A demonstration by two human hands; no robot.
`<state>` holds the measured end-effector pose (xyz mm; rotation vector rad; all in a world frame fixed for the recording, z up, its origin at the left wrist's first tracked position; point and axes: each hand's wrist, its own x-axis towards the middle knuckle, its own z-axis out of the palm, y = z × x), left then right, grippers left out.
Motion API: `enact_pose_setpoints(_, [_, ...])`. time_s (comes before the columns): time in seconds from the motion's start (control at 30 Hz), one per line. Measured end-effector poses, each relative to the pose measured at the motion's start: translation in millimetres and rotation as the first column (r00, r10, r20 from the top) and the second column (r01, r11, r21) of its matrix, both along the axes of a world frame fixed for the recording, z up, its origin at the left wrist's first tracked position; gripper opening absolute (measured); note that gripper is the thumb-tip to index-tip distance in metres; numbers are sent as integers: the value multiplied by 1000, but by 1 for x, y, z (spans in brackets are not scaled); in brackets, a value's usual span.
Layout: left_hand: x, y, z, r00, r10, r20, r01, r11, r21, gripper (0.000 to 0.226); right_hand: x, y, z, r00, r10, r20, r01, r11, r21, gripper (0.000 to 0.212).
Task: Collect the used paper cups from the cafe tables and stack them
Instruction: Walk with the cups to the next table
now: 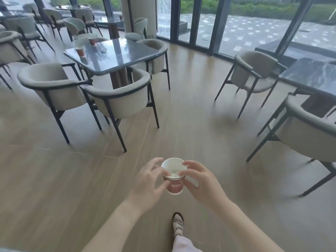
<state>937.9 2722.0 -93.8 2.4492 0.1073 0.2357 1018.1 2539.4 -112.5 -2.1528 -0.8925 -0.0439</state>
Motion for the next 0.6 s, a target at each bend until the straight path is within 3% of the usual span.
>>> enact_pose_setpoints(0.23, [108, 88, -3, 993, 114, -16, -114, 993, 32, 8, 126, 98, -7, 991, 135, -6, -135, 991, -22, 15])
enact_pose_setpoints(0.6, [203, 225, 2, 889, 456, -43, -456, 890, 17, 6, 267, 264, 1, 888, 455, 62, -443, 884, -151, 40])
